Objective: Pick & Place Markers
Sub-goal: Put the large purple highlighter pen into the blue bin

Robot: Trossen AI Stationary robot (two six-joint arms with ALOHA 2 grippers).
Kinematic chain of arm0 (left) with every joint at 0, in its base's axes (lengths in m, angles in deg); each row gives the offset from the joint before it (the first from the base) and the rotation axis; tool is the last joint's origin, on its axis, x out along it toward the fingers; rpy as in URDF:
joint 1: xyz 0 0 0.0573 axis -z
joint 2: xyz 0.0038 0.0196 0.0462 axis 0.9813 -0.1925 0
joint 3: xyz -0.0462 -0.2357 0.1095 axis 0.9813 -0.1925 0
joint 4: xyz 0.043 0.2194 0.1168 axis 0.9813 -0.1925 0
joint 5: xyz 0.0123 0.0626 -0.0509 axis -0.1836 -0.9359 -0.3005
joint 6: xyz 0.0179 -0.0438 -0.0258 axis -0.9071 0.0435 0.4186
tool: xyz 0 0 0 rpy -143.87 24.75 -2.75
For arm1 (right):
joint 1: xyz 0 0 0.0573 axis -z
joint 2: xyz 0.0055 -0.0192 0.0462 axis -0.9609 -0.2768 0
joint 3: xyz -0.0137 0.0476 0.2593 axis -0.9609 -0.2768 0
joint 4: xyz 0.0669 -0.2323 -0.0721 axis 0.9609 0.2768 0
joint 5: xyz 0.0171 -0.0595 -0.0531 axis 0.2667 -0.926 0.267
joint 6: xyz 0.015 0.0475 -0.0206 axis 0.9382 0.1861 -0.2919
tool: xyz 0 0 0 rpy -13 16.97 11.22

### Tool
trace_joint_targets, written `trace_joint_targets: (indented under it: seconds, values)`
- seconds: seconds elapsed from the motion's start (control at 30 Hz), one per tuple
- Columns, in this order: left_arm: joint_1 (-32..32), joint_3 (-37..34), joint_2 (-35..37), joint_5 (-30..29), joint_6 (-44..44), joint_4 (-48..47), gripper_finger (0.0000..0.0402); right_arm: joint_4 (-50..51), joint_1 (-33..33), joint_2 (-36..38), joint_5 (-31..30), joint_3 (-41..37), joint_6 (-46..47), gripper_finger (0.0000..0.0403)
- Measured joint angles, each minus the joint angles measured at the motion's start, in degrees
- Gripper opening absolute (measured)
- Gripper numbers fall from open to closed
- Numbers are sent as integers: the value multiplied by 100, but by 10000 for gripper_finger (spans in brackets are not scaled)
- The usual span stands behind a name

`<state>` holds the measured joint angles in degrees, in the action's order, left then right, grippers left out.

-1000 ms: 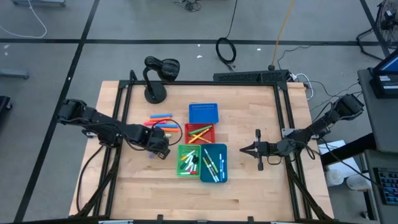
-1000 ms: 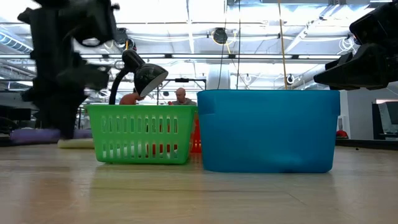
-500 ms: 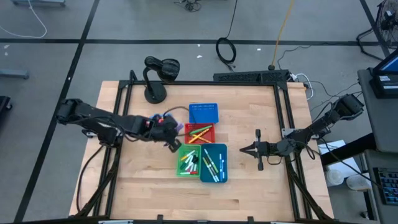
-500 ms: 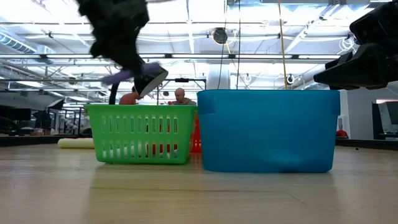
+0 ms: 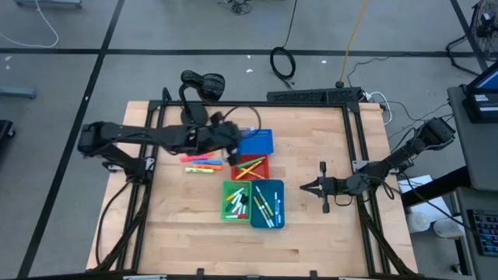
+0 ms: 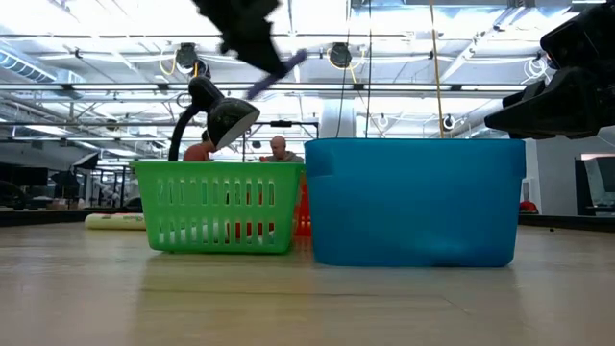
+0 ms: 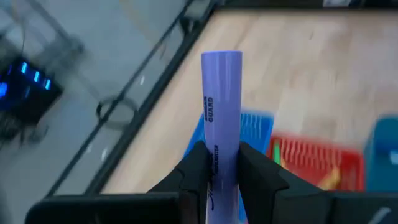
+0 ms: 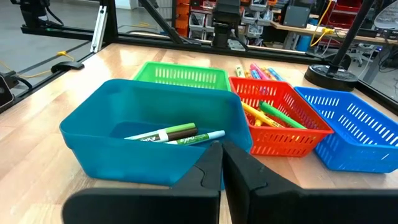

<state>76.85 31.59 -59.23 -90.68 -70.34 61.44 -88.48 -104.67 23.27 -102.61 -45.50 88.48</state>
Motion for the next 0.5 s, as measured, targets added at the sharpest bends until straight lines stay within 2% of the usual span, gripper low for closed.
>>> trace_joint_targets:
  seconds: [0.3,0.5]
  values:
    - [-562,2,-1136,911,-1316,670,67,22,2,-32,8,-2,0,0]
    - [-731,-2,-1808,939,-1739,1009,67,-30,2,-52,-4,-2,-33,0]
